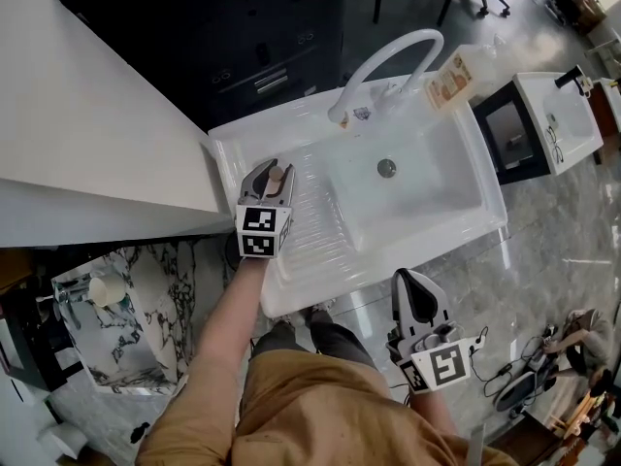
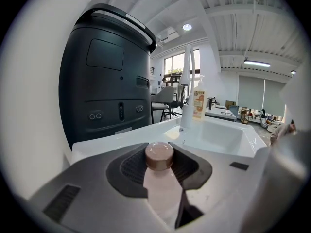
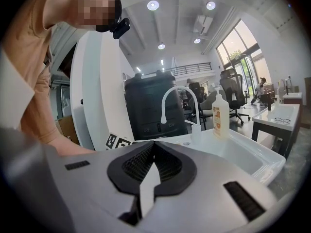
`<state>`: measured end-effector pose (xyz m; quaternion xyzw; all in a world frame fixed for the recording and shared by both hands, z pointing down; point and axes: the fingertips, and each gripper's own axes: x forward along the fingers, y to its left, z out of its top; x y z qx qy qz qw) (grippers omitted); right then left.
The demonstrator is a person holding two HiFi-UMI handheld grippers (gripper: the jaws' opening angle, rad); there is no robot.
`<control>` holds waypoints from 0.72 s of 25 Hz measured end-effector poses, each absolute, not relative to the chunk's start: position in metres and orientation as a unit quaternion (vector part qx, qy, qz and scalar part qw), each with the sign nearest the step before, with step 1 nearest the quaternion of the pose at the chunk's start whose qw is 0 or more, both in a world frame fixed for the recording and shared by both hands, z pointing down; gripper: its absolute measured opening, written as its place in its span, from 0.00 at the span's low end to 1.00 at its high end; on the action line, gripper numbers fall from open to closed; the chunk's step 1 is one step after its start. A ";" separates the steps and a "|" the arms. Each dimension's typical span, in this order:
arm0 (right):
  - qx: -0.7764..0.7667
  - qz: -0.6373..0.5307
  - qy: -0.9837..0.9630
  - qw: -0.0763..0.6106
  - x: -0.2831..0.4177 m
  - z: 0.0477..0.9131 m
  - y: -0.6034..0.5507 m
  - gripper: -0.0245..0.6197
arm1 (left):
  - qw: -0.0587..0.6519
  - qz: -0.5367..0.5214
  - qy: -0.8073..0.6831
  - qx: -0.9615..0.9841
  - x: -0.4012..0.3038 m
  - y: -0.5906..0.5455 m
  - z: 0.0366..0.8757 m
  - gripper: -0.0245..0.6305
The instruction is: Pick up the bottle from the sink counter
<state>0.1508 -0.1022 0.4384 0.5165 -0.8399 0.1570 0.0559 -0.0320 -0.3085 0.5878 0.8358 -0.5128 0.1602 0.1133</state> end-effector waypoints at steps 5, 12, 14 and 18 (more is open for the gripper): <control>0.515 0.151 -0.842 0.054 0.148 0.434 -0.102 0.04 | 0.108 0.156 -0.510 0.839 -0.030 -0.305 0.576 0.23; 0.515 0.146 -0.843 0.049 0.148 0.428 -0.101 0.04 | 0.102 0.143 -0.504 0.845 -0.029 -0.295 0.553 0.23; 0.514 0.144 -0.844 0.047 0.148 0.426 -0.102 0.04 | 0.098 0.137 -0.503 0.848 -0.029 -0.292 0.543 0.23; 0.512 0.139 -0.847 0.044 0.145 0.422 -0.101 0.04 | 0.089 0.129 -0.501 0.851 -0.029 -0.288 0.525 0.23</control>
